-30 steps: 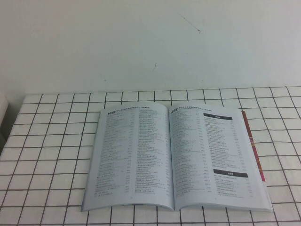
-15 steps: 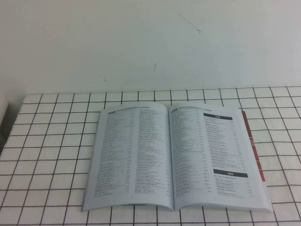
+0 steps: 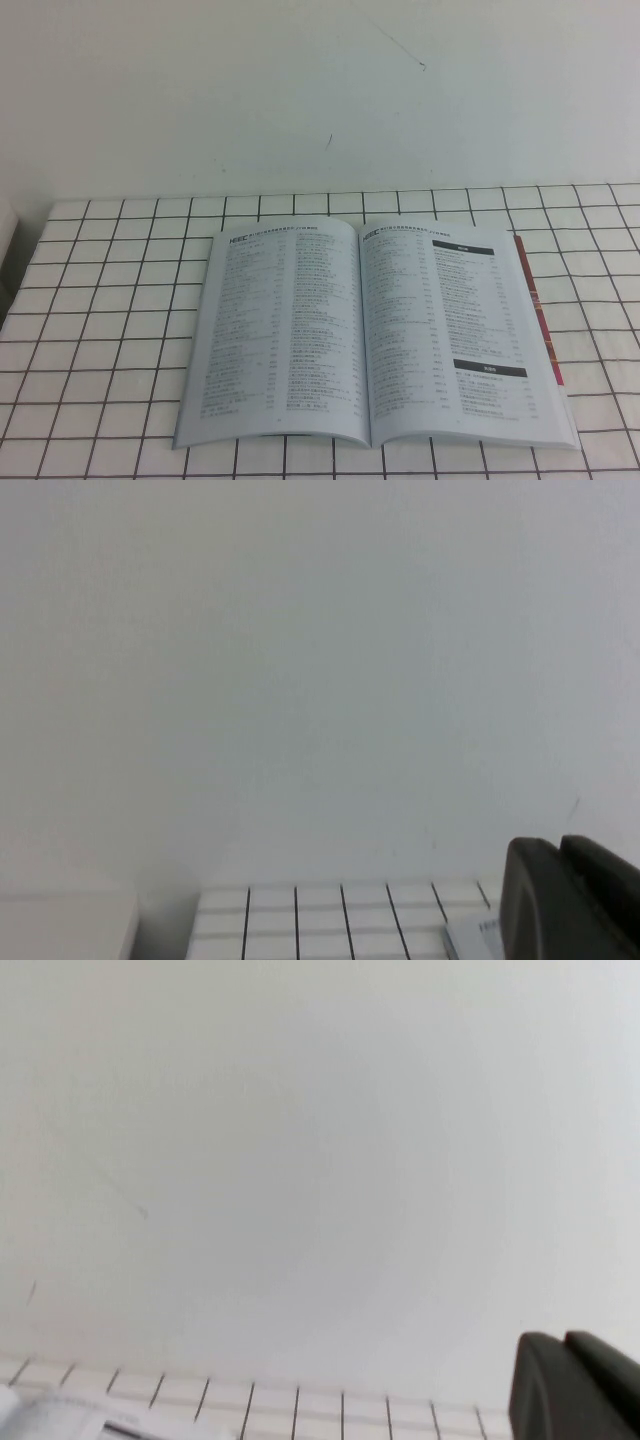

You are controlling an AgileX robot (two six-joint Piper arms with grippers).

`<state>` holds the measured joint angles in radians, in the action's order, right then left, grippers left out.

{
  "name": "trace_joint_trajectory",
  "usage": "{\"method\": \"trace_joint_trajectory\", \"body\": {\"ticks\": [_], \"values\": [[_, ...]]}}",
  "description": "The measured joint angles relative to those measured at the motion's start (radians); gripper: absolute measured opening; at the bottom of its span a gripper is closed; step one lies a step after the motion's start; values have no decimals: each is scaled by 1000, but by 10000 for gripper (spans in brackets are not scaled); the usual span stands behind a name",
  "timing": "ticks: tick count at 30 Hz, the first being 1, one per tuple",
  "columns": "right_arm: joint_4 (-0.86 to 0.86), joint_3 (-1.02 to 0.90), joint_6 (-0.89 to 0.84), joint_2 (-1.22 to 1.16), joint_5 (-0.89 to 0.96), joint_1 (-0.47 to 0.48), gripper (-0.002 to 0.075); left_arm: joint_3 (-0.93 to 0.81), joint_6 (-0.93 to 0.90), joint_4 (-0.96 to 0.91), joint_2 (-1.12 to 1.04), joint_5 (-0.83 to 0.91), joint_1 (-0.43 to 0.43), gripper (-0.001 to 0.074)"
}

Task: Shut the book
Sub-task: 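Close the open booklet and leave it lying on the table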

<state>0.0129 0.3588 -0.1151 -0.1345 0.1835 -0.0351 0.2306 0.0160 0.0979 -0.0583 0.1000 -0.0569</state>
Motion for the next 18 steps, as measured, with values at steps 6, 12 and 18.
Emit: {"method": "trace_joint_trajectory", "body": {"ticks": [6,12,18], "values": [[-58,217,-37,-316,239,0,-3,180,0,0,-263,232,0,-3],[-316,390,-338,-637,355,0,-3,288,-7,37,-551,282,0,-4],[-701,466,-753,-981,438,-6,-3,383,-160,195,-863,270,0,-4]]}}
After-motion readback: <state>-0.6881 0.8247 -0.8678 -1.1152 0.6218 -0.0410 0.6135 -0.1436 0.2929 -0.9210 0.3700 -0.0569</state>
